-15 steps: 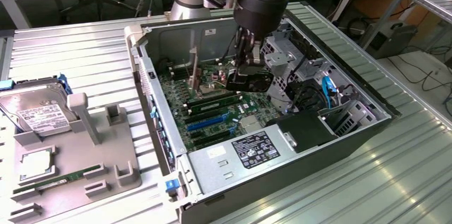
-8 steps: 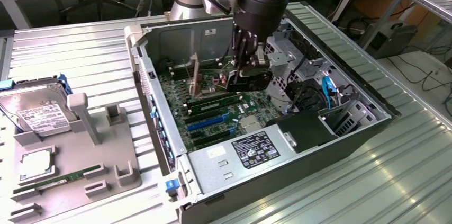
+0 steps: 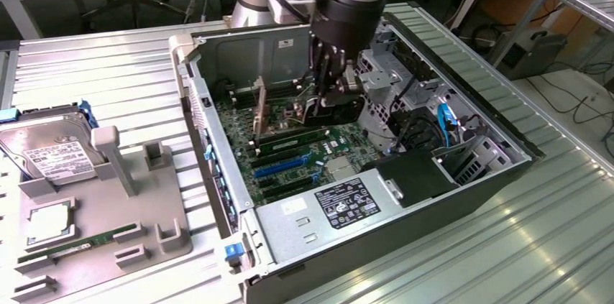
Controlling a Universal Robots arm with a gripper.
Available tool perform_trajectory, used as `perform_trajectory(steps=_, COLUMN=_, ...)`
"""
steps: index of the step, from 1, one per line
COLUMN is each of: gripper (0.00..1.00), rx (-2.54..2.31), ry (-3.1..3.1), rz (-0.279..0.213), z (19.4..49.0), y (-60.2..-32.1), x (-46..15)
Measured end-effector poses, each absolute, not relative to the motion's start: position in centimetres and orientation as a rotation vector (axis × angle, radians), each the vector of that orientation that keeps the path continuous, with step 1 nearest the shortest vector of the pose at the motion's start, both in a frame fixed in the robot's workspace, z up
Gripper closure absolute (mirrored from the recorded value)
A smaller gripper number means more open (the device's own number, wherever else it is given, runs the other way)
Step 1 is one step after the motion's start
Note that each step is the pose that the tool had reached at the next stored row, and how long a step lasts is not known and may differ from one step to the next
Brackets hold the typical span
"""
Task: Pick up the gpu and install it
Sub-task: 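Insert the gpu into the slot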
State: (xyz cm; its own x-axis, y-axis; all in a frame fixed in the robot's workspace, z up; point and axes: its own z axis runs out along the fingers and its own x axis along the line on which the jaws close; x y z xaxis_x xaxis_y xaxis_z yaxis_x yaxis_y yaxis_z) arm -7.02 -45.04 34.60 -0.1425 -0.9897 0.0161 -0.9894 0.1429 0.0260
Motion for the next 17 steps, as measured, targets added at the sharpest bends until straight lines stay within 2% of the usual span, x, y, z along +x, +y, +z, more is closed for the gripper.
perform_trajectory(steps=17, gripper=0.74, rx=2.134, ry=-2.266, rz=-0.012, z=32.3, y=-45.2, x=-9.6)
